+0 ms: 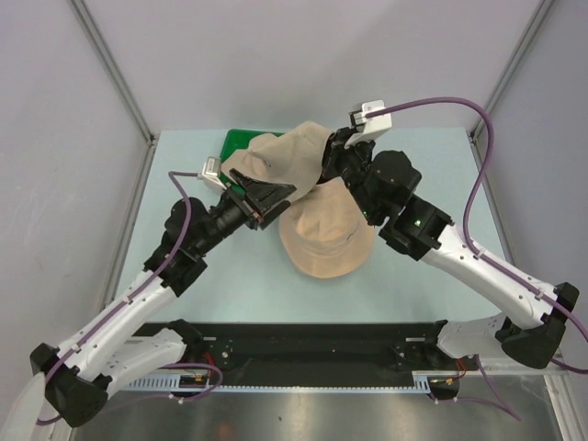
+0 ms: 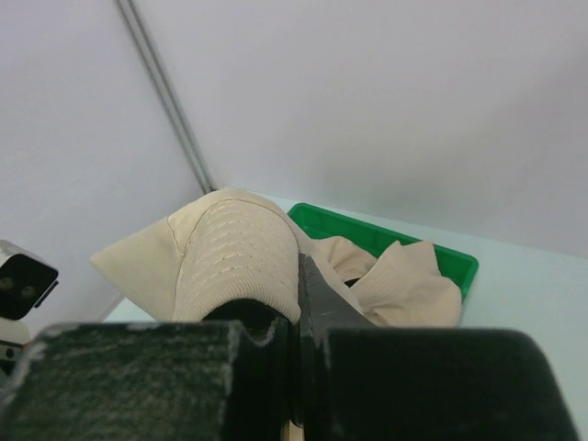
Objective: Stack the hats
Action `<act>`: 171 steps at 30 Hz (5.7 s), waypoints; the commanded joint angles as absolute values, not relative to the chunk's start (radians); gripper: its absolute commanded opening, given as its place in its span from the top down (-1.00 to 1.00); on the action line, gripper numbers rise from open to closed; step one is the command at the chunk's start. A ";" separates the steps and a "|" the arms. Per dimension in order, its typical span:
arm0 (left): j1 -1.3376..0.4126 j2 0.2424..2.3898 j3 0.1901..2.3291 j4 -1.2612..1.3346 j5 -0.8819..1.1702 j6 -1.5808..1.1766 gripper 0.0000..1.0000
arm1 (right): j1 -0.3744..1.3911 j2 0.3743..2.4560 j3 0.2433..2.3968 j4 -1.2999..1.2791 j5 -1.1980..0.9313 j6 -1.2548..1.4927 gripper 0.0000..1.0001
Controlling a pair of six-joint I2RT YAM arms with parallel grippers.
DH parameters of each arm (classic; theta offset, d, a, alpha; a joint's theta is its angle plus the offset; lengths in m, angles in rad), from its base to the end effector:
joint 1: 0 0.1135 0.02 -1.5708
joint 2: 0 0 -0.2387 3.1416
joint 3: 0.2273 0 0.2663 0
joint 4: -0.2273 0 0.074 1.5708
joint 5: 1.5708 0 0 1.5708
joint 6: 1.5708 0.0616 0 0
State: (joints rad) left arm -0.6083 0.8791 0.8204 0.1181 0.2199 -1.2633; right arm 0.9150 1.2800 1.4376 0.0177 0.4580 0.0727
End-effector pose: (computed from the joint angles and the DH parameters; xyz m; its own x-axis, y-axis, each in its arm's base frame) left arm 0.2091 -0.1620 0.3500 -0.6871 -0.6550 -0.3145 0.2693 0.1724 -0.9475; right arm 0.2202 0.2415 0.4647 0.0737 0.2027 -0.9765 -0.4519 0.8796 0.1484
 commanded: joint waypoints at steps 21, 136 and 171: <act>-0.732 1.061 0.865 0.390 0.135 -1.516 -0.99 | 1.031 1.244 1.494 0.029 0.804 0.018 1.00; -0.367 1.177 0.666 0.215 0.678 -0.569 0.99 | 0.049 0.908 0.796 -0.255 -0.822 0.788 -0.82; -0.337 1.088 0.436 0.659 0.652 -0.879 -0.16 | 0.060 1.072 0.652 0.156 -0.919 1.008 1.00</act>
State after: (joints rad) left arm -0.3511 1.1263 0.4759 0.4740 0.6735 -0.7826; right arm 0.0513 1.0626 0.6292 0.1280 -0.9314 1.0168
